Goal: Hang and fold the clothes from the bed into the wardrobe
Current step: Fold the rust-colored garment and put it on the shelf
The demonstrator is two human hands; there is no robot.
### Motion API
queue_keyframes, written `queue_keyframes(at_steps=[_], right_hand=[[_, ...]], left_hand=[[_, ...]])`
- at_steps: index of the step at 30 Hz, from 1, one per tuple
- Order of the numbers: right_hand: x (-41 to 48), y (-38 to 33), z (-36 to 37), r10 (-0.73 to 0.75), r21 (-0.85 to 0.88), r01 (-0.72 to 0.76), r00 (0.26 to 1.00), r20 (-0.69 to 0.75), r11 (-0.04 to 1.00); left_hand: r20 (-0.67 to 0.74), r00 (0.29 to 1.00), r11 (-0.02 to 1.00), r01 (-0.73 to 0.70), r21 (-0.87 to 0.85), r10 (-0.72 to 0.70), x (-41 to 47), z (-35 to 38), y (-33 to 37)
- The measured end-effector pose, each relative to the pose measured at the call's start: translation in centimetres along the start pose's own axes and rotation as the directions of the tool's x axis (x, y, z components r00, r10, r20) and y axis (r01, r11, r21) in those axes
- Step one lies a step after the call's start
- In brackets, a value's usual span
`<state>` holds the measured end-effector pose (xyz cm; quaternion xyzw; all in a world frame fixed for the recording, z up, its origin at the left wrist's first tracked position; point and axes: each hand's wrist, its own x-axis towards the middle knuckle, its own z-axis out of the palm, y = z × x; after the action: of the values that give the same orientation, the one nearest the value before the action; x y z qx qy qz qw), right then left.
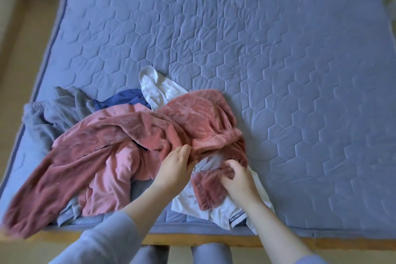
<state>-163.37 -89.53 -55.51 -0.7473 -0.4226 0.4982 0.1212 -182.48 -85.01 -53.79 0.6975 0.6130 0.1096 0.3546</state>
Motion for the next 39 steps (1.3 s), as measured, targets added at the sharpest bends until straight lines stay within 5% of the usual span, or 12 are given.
queue_keyframes(at_steps=[5,17,27,34,39], right_hand=[[-3.1,-6.0,-2.0,-0.194,-0.027,0.193,0.979,-0.056,0.981],[-10.7,-19.3,-5.6,-0.408,0.110,0.422,0.904,-0.130,0.900],[-17.0,-32.2,-12.1,-0.668,0.103,0.705,0.701,-0.249,0.702],[-20.6,-38.1,-15.3,-0.807,-0.043,0.845,0.492,-0.326,0.532],[-21.0,-40.3,-16.2,-0.843,-0.102,0.872,0.425,-0.330,0.479]], left_hand=[[-0.128,0.989,0.998,-0.069,0.006,0.069,-1.6,-7.4,3.7],[-0.368,0.881,0.953,-0.295,0.065,0.297,-3.6,-26.0,12.8],[-0.518,0.673,0.843,-0.490,0.223,0.528,-5.8,-37.6,20.5],[-0.628,0.519,0.782,-0.571,0.249,0.580,-7.2,-43.6,25.9],[-0.692,0.426,0.751,-0.607,0.259,0.583,-7.6,-46.2,27.9]])
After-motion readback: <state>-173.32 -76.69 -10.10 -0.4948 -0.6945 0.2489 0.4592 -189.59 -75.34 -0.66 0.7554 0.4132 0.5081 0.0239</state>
